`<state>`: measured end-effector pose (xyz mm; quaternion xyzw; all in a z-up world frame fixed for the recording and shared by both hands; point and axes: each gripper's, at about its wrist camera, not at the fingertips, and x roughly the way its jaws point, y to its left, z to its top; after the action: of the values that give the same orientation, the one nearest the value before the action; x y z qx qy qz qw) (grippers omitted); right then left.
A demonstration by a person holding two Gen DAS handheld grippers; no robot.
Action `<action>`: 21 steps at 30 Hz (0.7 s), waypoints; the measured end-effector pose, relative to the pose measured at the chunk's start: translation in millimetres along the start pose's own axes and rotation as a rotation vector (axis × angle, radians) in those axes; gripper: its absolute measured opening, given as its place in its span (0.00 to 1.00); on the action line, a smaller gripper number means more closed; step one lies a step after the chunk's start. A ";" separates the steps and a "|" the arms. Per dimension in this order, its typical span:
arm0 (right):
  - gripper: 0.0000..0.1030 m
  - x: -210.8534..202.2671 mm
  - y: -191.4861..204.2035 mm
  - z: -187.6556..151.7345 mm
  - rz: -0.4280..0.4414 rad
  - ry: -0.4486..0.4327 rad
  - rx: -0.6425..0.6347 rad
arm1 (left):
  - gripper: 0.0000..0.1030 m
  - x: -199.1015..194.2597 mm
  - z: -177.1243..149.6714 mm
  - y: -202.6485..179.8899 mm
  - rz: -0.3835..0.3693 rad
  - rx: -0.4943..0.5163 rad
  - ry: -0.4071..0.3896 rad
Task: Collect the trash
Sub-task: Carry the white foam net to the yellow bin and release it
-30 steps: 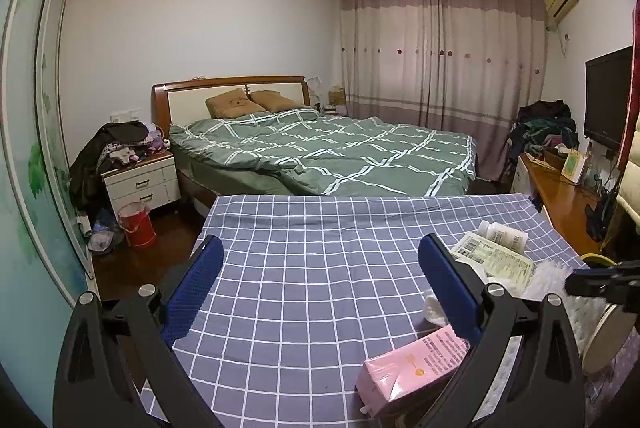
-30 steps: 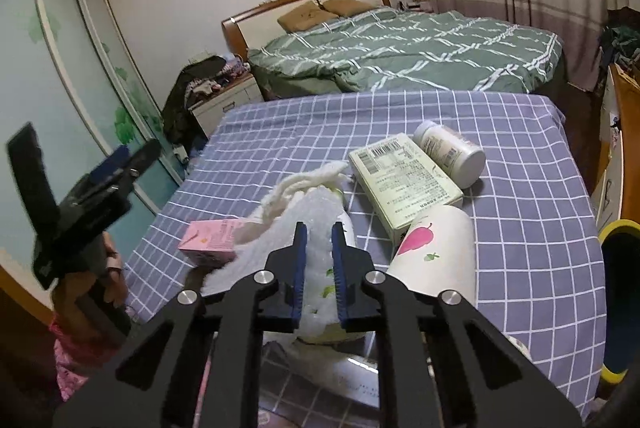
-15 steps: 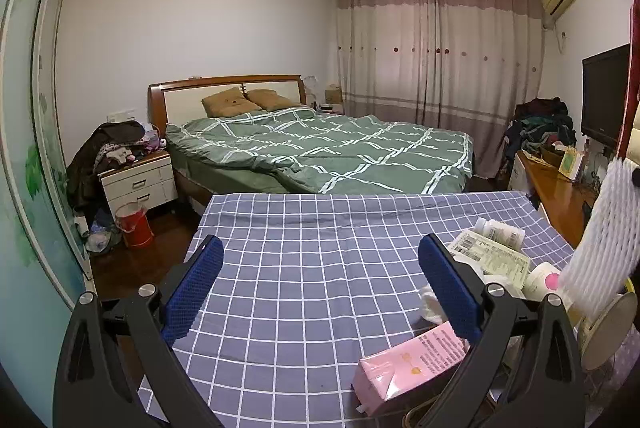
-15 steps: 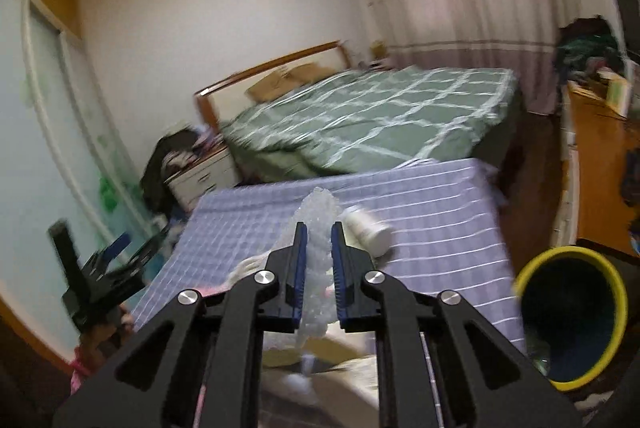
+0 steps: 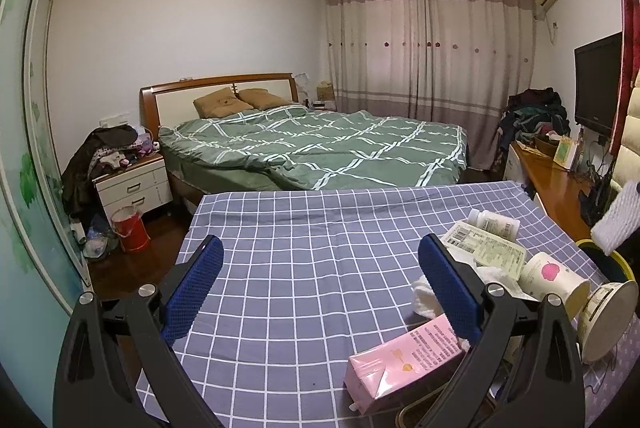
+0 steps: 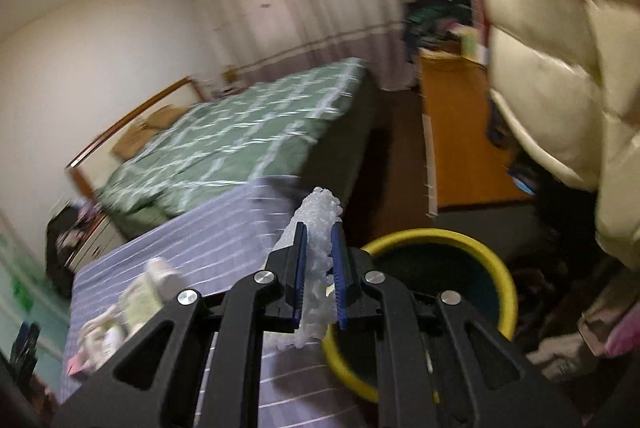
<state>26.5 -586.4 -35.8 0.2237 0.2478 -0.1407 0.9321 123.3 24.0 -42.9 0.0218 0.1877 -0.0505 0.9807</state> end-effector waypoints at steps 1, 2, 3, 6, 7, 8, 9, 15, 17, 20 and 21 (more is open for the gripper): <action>0.12 5.2 -15.3 -0.5 -0.032 0.003 0.029 | 0.94 0.0 -0.4 -0.3 -0.001 0.001 -0.001; 0.12 10.7 -25.7 -1.2 -0.055 0.006 0.048 | 0.94 0.0 -0.7 -1.7 -0.003 0.004 -0.002; 0.12 16.6 -38.3 -2.5 -0.081 0.014 0.073 | 0.94 -0.1 -0.6 -2.2 -0.005 0.006 -0.003; 0.13 33.0 -64.3 -9.8 -0.135 0.045 0.117 | 0.94 -0.7 -1.7 -4.2 -0.009 0.013 -0.007; 0.14 40.8 -72.8 -13.3 -0.160 0.061 0.127 | 0.94 -0.7 -1.5 -4.8 -0.010 0.015 -0.007; 0.14 47.3 -77.9 -15.7 -0.173 0.075 0.132 | 0.94 -0.4 -1.9 -6.0 -0.013 0.017 -0.007; 0.17 52.4 -81.1 -19.3 -0.186 0.090 0.137 | 0.94 0.0 -1.6 -6.1 -0.014 0.018 -0.006; 0.40 68.0 -96.1 -36.6 -0.234 0.127 0.151 | 0.94 0.6 -1.9 -9.1 -0.024 0.032 -0.003; 0.40 67.5 -93.4 -38.6 -0.233 0.127 0.142 | 0.94 1.0 -2.4 -10.8 -0.034 0.034 0.000; 0.44 59.3 -83.6 -41.6 -0.237 0.112 0.118 | 0.94 0.6 -1.8 -12.3 -0.049 0.038 0.001; 0.46 55.9 -80.2 -42.8 -0.237 0.108 0.110 | 0.94 0.2 -1.9 -14.2 -0.061 0.042 0.001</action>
<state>26.3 -643.1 -126.3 0.2512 0.3143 -0.2507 0.8805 121.3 9.9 -45.1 0.0365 0.1876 -0.0842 0.9780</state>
